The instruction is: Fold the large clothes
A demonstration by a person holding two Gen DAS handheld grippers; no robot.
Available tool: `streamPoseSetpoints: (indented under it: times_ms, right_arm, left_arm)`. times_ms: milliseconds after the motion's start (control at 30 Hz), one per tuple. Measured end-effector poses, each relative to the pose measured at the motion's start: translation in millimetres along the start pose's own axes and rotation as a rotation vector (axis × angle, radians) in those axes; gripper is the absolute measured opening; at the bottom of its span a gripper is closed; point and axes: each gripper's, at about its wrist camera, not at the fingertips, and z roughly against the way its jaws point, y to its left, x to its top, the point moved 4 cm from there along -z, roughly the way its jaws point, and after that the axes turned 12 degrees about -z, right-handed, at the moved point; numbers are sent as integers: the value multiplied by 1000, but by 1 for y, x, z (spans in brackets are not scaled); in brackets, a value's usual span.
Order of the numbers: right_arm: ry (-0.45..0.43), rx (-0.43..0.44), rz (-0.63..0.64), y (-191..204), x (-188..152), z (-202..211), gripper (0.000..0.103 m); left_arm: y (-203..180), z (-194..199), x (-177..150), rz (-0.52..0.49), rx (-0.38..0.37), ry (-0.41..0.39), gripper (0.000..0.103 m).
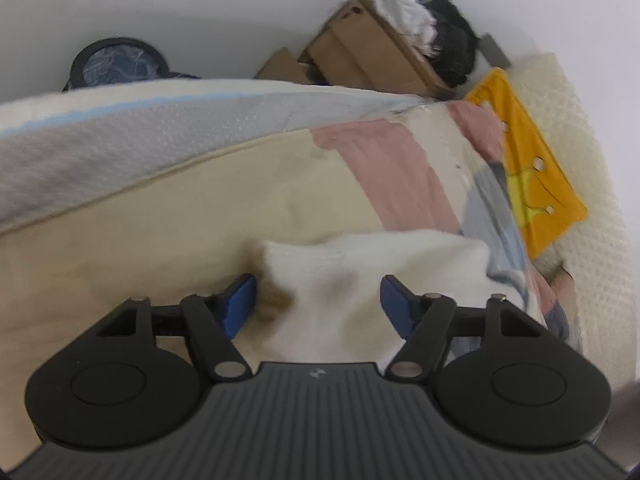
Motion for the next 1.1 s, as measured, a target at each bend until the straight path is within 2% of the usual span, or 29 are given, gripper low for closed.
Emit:
streamPoseSetpoints:
  times_ms: [33,67,100,133,200,300,533,600,667,733,800,933,1033,1100]
  right_arm:
    - [-2,-2,5,0,0,0,42]
    - [-4,-3,12,1,-1,0,42]
    - [-5,-5,16,1,-1,0,42]
    - [-6,-5,18,1,-1,0,42]
    - [-9,-9,22,2,-2,-1,42]
    - [-15,-22,32,5,-2,-2,42]
    - [-13,-45,7,7,2,-2,42]
    - [-11,-48,5,6,2,-1,42]
    - [-10,-52,5,6,2,-1,42]
    - [-7,-53,7,6,3,-1,42]
    - [-4,-50,2,5,4,-2,42]
    - [2,-41,-1,4,5,-4,42]
    - [10,-29,-12,1,6,-4,42]
    - [21,-22,-28,-1,6,-2,42]
  left_arm:
    - [-3,-9,1,24,27,-3,67]
    - [-3,-16,4,52,48,-21,61]
    - [2,-17,11,91,60,-62,49]
    - [5,-18,17,128,64,-97,43]
    - [14,-24,33,199,81,-133,24]
    - [15,-27,68,221,121,-188,14]
    - [-50,-3,195,-15,222,-388,11]
    - [-75,-7,224,-99,252,-427,11]
    - [-96,-22,243,-197,319,-451,10]
    - [-105,-49,252,-274,392,-437,10]
    - [-101,-84,250,-304,443,-373,10]
    - [-73,-136,231,-288,496,-273,10]
    - [-48,-156,226,-292,542,-209,10]
    - [-30,-165,223,-281,546,-154,11]
